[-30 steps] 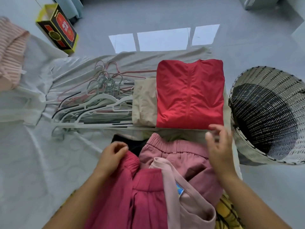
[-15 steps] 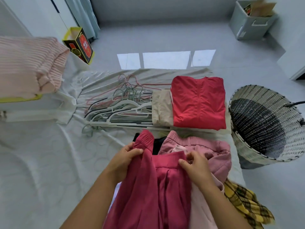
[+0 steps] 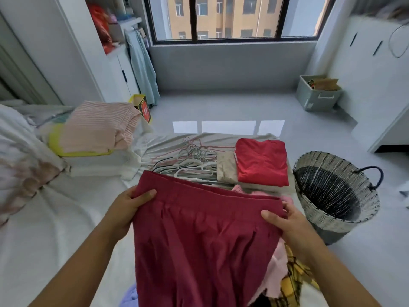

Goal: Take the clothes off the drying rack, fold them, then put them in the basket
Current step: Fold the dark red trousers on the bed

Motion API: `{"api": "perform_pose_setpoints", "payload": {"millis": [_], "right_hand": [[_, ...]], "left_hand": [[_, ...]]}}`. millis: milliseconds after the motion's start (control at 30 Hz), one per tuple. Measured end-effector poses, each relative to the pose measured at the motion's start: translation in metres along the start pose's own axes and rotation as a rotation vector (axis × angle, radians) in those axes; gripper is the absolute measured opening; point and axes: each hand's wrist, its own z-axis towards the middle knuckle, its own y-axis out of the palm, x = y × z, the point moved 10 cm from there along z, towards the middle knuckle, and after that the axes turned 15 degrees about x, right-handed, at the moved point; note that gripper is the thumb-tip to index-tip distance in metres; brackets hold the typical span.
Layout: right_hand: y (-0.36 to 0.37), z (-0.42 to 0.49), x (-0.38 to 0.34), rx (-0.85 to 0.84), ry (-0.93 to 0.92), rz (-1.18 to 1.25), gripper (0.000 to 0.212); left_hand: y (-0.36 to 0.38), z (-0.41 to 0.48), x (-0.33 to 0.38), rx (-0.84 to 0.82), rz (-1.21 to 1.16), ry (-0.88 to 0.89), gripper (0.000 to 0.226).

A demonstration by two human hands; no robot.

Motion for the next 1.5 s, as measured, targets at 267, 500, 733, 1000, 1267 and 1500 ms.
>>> {"api": "perform_pose_setpoints", "payload": {"millis": [267,500,733,1000,1267,1500], "right_hand": [[-0.018,-0.151,-0.099,0.058,-0.401,-0.216,0.034],[0.012,-0.26,-0.194,0.015,-0.635,-0.243,0.023],[0.067,-0.288,-0.239,0.125,-0.656,-0.412,0.01],[0.214,-0.359,-0.27,0.012,-0.732,-0.257,0.019],[0.287,-0.379,-0.262,-0.18,-0.516,-0.097,0.031],[0.291,-0.369,-0.279,-0.045,-0.547,0.042,0.017]], "left_hand": [[-0.05,-0.142,0.095,-0.135,0.123,0.221,0.07],[-0.123,-0.224,0.147,-0.256,0.174,0.175,0.073],[-0.171,-0.213,0.203,0.134,0.061,0.243,0.029],[-0.136,-0.253,0.282,0.173,0.23,0.857,0.023],[-0.129,-0.256,0.289,0.045,0.411,1.245,0.055],[-0.194,-0.2,0.272,-0.24,-0.123,0.756,0.028]]}}
